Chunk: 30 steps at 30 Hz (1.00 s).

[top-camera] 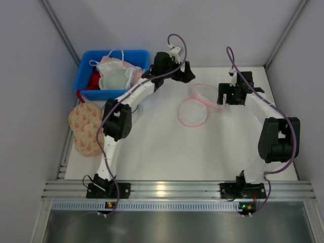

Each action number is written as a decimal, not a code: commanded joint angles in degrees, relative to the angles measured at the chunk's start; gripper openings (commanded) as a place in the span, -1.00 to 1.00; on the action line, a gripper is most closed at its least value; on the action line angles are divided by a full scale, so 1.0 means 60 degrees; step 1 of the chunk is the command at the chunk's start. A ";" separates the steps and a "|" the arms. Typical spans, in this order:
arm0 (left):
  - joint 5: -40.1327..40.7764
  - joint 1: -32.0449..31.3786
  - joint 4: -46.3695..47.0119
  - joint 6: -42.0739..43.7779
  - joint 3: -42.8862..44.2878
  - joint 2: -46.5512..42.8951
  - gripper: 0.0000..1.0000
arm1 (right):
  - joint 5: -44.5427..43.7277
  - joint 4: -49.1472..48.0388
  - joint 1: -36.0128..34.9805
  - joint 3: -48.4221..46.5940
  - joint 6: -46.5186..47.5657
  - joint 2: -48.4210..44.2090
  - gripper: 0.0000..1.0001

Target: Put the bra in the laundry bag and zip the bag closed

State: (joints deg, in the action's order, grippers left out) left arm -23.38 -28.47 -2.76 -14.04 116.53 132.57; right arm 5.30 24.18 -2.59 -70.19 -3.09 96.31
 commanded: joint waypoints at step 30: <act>-0.0982 0.5127 -0.1956 0.1460 0.0222 -0.1236 -0.23 | 0.3936 0.1345 0.2497 -0.1792 0.0149 -0.1213 0.99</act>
State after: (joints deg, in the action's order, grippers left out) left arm -26.57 4.29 -13.17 -8.80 118.17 124.75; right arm 27.59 32.56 12.60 -80.73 -2.17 89.60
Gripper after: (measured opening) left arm 0.405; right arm 0.993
